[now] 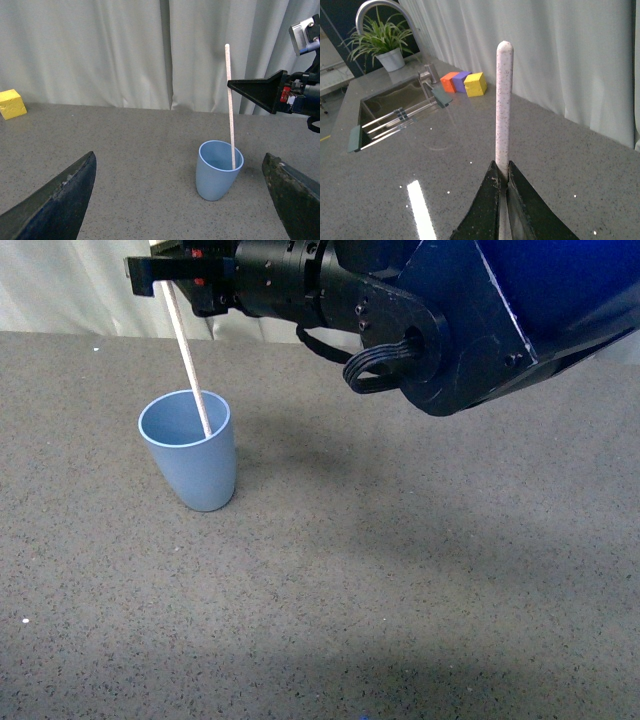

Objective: Transfer chopsticks to blue cup

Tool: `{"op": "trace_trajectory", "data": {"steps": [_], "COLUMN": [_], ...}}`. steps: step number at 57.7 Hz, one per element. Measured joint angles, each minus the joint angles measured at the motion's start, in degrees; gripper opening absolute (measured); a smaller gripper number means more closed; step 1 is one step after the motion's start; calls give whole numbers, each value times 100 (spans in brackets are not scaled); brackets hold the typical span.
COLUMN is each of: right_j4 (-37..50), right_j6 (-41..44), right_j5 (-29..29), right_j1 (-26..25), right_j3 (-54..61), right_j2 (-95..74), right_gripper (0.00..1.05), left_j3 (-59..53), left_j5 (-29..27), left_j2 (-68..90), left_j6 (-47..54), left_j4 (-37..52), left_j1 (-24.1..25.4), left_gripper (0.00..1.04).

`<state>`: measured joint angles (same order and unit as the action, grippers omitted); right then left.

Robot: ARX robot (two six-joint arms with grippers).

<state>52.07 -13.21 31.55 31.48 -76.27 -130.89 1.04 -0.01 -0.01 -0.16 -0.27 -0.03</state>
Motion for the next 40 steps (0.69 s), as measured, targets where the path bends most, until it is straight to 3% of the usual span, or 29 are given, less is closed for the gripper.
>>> {"op": "trace_trajectory", "data": {"steps": [17, 40], "right_j4": [-262, 11], "right_j6": [170, 37], "right_j5": [-87, -828], "right_j1": [35, -160], "right_j3": [107, 385], "right_j2": [-17, 229], "right_gripper": [3, 78], "left_j3": [0, 0], "left_j5": [0, 0], "left_j2": [0, 0], "left_j6": [0, 0], "left_j4": [0, 0], "left_j1": [0, 0], "left_gripper": [98, 98]}}
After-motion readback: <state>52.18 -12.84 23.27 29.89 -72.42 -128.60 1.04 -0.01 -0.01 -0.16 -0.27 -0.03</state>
